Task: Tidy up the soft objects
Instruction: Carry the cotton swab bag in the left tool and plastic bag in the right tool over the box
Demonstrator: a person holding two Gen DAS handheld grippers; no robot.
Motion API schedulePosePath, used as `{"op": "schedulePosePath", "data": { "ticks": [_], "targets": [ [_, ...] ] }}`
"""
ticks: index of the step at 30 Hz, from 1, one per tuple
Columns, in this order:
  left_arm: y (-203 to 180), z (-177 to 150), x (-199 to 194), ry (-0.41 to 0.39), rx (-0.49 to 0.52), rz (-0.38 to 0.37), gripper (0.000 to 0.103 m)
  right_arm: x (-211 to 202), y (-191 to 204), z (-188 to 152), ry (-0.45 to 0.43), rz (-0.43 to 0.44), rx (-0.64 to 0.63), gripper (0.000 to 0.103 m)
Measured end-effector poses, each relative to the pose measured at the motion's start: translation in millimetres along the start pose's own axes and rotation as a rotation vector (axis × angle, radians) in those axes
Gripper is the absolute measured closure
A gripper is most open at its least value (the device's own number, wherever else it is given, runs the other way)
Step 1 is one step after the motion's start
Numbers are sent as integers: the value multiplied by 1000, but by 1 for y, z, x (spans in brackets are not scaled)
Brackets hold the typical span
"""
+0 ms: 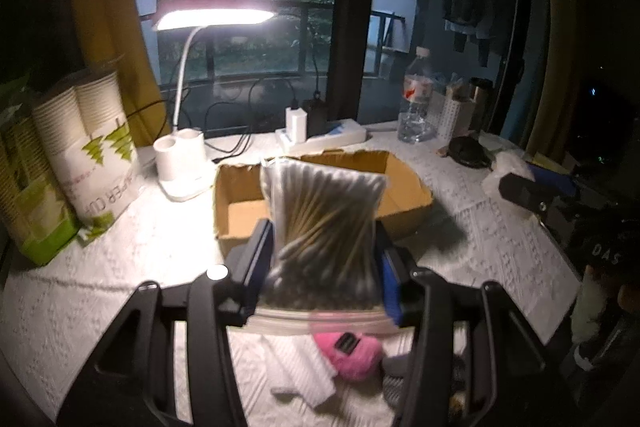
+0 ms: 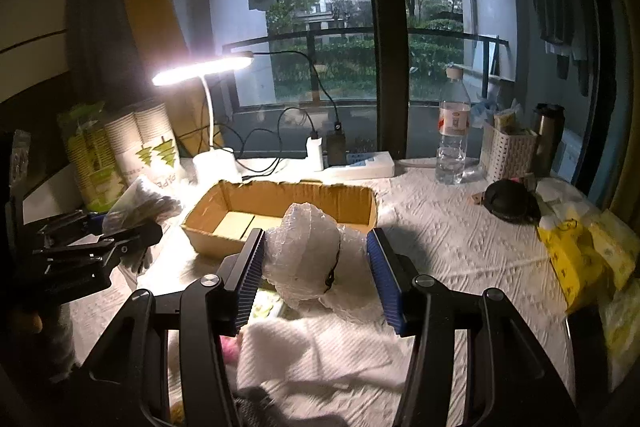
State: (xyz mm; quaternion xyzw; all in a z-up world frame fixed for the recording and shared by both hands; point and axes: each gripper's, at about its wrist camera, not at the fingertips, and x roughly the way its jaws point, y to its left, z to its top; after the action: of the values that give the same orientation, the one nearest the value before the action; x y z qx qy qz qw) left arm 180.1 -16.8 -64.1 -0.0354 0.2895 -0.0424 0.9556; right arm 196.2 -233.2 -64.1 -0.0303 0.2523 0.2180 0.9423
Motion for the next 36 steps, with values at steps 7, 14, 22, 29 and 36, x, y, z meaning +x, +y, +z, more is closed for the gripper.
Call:
{"op": "schedulePosePath", "data": {
  "ticks": [7,14,22,29,36],
  "targets": [
    [-11,19,23,-8,9,-14,54,21,-15,12,-9,4,-1,49],
    [-16,29,49,1,-3,-27,54,43,-25,22,-9,17,-6,49],
    [-15,34,83,29,-31,-41,54,73,-31,26,8,55,9,49],
    [-15,33,116,73,-55,-59,54,107,-33,25,48,89,14,49],
    [-10,25,146,134,-78,-67,54,134,-35,18,100,120,23,49]
  ]
}}
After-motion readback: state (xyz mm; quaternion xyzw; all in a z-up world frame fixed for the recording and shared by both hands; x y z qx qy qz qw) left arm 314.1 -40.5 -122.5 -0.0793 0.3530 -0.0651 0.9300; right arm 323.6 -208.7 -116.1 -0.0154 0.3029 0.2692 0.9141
